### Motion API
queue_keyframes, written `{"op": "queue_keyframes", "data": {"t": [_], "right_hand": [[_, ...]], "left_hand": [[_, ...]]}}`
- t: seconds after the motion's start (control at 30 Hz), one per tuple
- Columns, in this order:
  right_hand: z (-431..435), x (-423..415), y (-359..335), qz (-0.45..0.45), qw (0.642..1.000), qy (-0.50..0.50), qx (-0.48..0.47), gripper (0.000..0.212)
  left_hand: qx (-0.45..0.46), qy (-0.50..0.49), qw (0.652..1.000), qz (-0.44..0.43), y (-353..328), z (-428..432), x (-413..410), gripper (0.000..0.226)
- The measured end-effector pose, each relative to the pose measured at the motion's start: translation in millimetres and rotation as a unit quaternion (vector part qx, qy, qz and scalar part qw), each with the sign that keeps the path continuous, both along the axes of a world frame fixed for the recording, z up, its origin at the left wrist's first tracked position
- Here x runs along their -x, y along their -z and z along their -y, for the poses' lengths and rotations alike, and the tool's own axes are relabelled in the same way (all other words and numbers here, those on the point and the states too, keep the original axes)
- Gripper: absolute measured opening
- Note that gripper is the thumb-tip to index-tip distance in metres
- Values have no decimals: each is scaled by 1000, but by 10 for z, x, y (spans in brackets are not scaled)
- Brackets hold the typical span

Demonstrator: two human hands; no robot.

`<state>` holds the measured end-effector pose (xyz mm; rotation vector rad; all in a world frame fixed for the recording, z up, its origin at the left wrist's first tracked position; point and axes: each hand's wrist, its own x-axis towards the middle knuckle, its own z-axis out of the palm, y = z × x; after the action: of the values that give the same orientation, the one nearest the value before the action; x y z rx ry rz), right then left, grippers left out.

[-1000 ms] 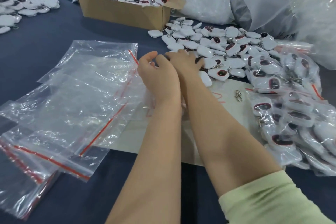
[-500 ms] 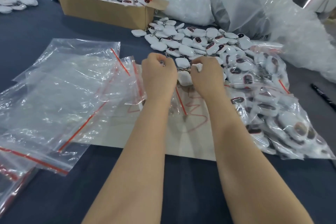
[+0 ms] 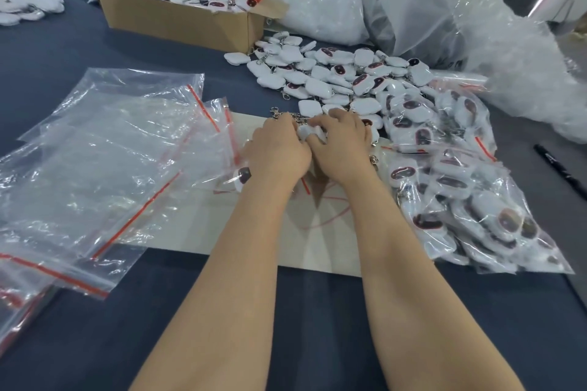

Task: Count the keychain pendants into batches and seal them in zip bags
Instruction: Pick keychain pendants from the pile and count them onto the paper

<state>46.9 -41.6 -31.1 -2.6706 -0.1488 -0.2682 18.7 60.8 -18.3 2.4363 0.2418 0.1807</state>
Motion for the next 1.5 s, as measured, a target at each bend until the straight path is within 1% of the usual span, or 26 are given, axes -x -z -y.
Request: {"op": "queue_keyframes", "data": {"t": [0.07,0.17,0.23,0.27,0.3,0.33,0.4,0.47,0.53,0.6,0.67,0.73,0.77,0.8,0.87,0.9,0.93,0.97,1.03,1.07,1.1,1.2,1.27,1.3,1.37,1.5], "right_hand": [[22,-13,9,-23,1000,-9,17,43],[37,-32,21,-62,995,-27,68,56],[24,-62,33,-46,995,-15,92,49],[19,-77,32,-25,996,-7,83,38],[25,-88,21,-3,999,10,42,25],[36,-97,4,12,999,31,-24,19],[68,-91,-22,36,987,75,-137,30],[79,-61,-39,84,972,124,-180,37],[74,-26,-66,147,949,152,-235,37],[63,0,-122,188,914,153,-325,33],[56,-28,-163,170,862,148,-453,24],[39,-48,-185,88,803,130,-575,18],[22,-61,-182,42,779,109,-616,18],[7,-80,-162,4,769,89,-633,20],[-14,-101,-115,-39,783,63,-618,27],[-19,-102,-95,-46,795,56,-602,26],[-13,-106,-76,-47,808,46,-586,18],[-7,-99,-68,-51,815,28,-576,7],[-7,-83,-60,-57,817,-2,-574,14],[-16,-76,-65,-61,807,-11,-587,15],[-27,-75,-67,-67,789,-19,-611,14],[-46,-71,-81,-89,736,-18,-670,12],[-50,-63,-84,-99,719,-13,-687,11],[-49,-65,-76,-101,717,-12,-689,11],[-55,-59,-73,-96,725,-10,-681,9],[-57,-53,-57,-73,761,-8,-645,11]], "left_hand": [[50,0,998,32,2,20,0,31],[140,-33,982,119,-29,117,5,33],[195,-40,967,158,-57,227,22,31],[216,-37,961,167,-62,283,40,30],[225,-32,958,174,-57,339,61,29],[222,-28,958,181,-42,383,85,29],[186,-29,963,194,-5,422,110,30],[152,-34,968,195,40,411,91,31],[160,-28,971,173,76,399,61,32],[174,-18,972,156,105,392,44,32],[182,-14,970,160,124,399,29,31],[213,-21,961,176,111,402,21,27],[247,-32,951,182,94,399,20,24],[288,-47,939,183,75,389,18,21],[382,-89,902,180,47,356,3,18],[420,-107,883,181,43,337,-13,18],[437,-119,873,183,46,316,-28,20],[430,-122,876,184,45,300,-38,23],[382,-105,899,186,59,281,-61,26],[361,-94,909,186,73,280,-73,26],[350,-87,915,182,80,277,-76,24],[348,-73,920,169,77,284,-35,14],[340,-64,924,161,66,293,-10,10],[333,-60,928,160,60,298,0,9],[321,-56,932,157,56,302,7,9],[304,-59,940,144,50,311,9,12]]}}
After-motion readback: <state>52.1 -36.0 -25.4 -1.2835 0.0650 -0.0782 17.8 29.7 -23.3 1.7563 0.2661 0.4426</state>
